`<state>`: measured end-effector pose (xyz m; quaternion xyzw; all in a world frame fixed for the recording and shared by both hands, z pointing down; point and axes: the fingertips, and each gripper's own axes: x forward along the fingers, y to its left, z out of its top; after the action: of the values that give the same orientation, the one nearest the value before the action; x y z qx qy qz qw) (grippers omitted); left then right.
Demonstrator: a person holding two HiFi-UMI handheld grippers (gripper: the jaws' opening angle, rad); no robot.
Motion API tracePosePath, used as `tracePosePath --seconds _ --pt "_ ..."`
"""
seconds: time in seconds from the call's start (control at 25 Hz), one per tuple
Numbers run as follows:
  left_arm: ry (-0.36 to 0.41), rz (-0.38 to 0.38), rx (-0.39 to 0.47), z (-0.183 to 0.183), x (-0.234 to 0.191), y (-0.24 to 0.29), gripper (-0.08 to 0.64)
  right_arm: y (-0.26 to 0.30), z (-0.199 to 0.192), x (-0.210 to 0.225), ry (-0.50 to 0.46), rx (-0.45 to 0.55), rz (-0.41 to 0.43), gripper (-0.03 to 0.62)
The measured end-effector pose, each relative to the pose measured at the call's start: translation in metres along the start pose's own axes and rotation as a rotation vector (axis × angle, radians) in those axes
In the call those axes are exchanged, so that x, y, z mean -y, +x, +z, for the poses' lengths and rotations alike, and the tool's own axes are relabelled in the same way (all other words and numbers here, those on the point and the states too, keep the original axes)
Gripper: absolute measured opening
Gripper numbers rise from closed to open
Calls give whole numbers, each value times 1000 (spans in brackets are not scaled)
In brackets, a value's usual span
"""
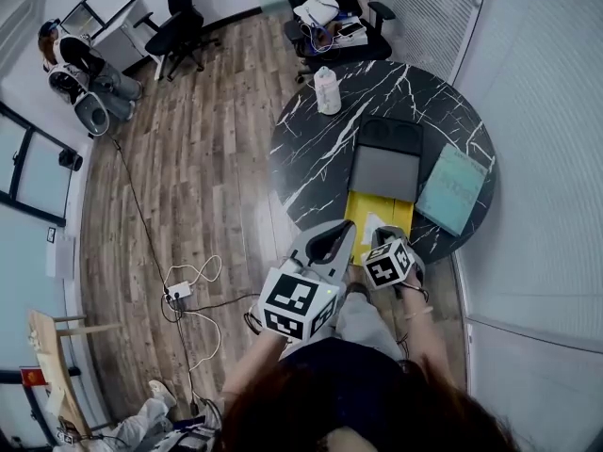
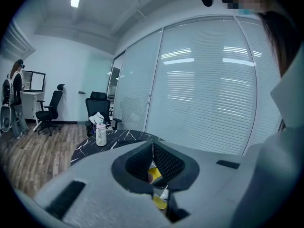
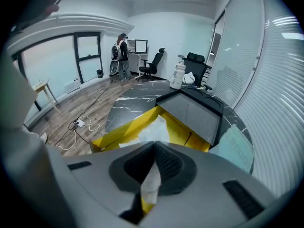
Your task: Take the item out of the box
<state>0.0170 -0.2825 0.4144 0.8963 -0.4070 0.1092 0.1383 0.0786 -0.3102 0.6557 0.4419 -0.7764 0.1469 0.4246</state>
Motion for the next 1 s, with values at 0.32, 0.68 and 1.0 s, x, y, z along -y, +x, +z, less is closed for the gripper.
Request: tracePosePath --seconds 0.32,0.68,1.0 --pt "16 -6 31 2 9 -20 28 -25 10 -2 6 75 -44 25" --pt "32 -15 76 7 21 -51 28 -63 22 -6 6 147 -111 25" --pt "44 -19 117 8 32 -85 28 -98 27 -20 2 205 -162 25"
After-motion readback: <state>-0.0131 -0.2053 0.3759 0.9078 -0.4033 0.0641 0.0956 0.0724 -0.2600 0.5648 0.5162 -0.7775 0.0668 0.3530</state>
